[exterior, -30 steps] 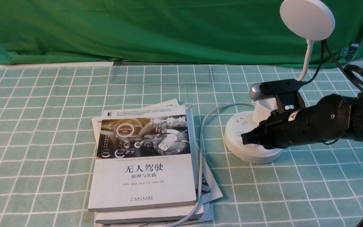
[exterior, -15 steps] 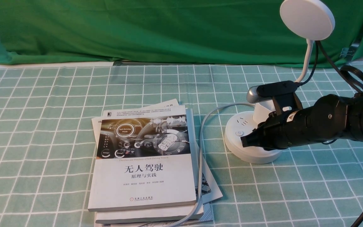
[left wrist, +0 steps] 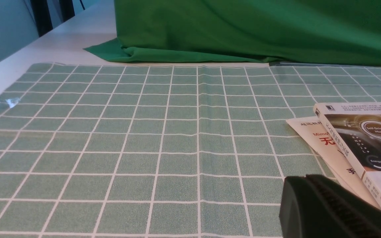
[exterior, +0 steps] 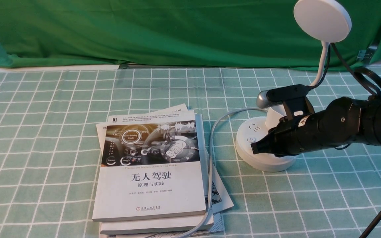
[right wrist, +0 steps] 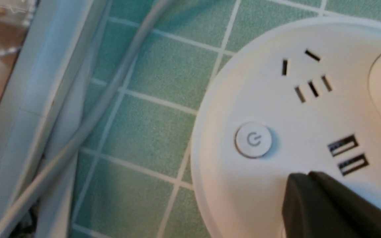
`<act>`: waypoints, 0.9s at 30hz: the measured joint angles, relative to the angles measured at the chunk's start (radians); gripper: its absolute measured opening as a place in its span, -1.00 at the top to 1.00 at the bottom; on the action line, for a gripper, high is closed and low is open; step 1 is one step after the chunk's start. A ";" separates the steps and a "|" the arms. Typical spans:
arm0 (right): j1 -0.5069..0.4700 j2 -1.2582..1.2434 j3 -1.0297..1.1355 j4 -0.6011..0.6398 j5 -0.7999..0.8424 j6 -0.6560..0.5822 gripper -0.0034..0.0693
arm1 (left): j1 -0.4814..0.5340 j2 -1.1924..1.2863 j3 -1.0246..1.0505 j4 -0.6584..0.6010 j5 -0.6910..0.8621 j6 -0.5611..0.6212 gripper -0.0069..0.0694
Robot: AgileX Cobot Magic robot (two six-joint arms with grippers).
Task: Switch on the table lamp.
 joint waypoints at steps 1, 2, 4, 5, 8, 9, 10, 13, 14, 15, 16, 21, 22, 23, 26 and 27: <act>0.000 0.002 -0.002 0.002 0.000 -0.001 0.82 | 0.000 0.000 0.000 0.000 0.000 0.000 0.76; 0.000 0.004 -0.004 0.002 0.000 -0.001 0.82 | 0.000 0.000 0.000 0.000 0.000 0.000 0.76; 0.000 0.004 -0.006 0.003 -0.001 -0.001 0.82 | 0.000 0.000 0.000 0.000 0.000 0.000 0.76; 0.000 0.000 -0.006 0.003 -0.001 -0.001 0.82 | 0.000 0.000 0.000 0.000 0.000 0.000 0.76; 0.000 -0.035 0.003 -0.014 0.024 0.000 0.82 | 0.000 0.000 0.000 0.000 0.000 0.000 0.76; 0.000 -0.039 0.006 -0.016 0.028 0.002 0.82 | 0.000 0.000 0.000 0.000 0.000 0.000 0.76; 0.000 -0.077 0.017 -0.039 0.069 0.011 0.82 | 0.000 0.000 0.000 0.000 0.000 0.000 0.76; 0.000 -0.174 0.024 -0.073 0.097 0.023 0.82 | 0.000 0.000 0.000 0.000 0.000 0.000 0.76; 0.000 -0.236 0.024 -0.082 0.097 0.024 0.82 | 0.000 0.000 0.000 0.000 0.000 0.000 0.76; 0.000 -0.282 0.024 -0.087 0.096 0.025 0.81 | 0.000 0.000 0.000 0.000 0.000 0.000 0.76; 0.000 -0.290 0.024 -0.088 0.096 0.025 0.81 | 0.000 0.000 0.000 0.000 0.000 0.000 0.76; 0.000 -0.487 0.028 -0.090 0.164 0.026 0.81 | 0.000 0.000 0.000 0.000 0.000 0.000 0.76; 0.000 -0.513 0.035 -0.090 0.179 0.026 0.81 | 0.000 0.000 0.000 0.000 0.000 0.000 0.76; 0.000 -0.538 0.048 -0.090 0.184 0.026 0.80 | 0.000 0.000 0.000 0.000 0.000 0.000 0.76; 0.000 -0.642 0.137 -0.092 0.190 0.029 0.80 | 0.000 0.000 0.000 0.000 0.000 0.000 0.76; 0.000 -0.662 0.163 -0.092 0.188 0.035 0.80 | 0.000 0.000 0.000 0.000 0.000 0.000 0.76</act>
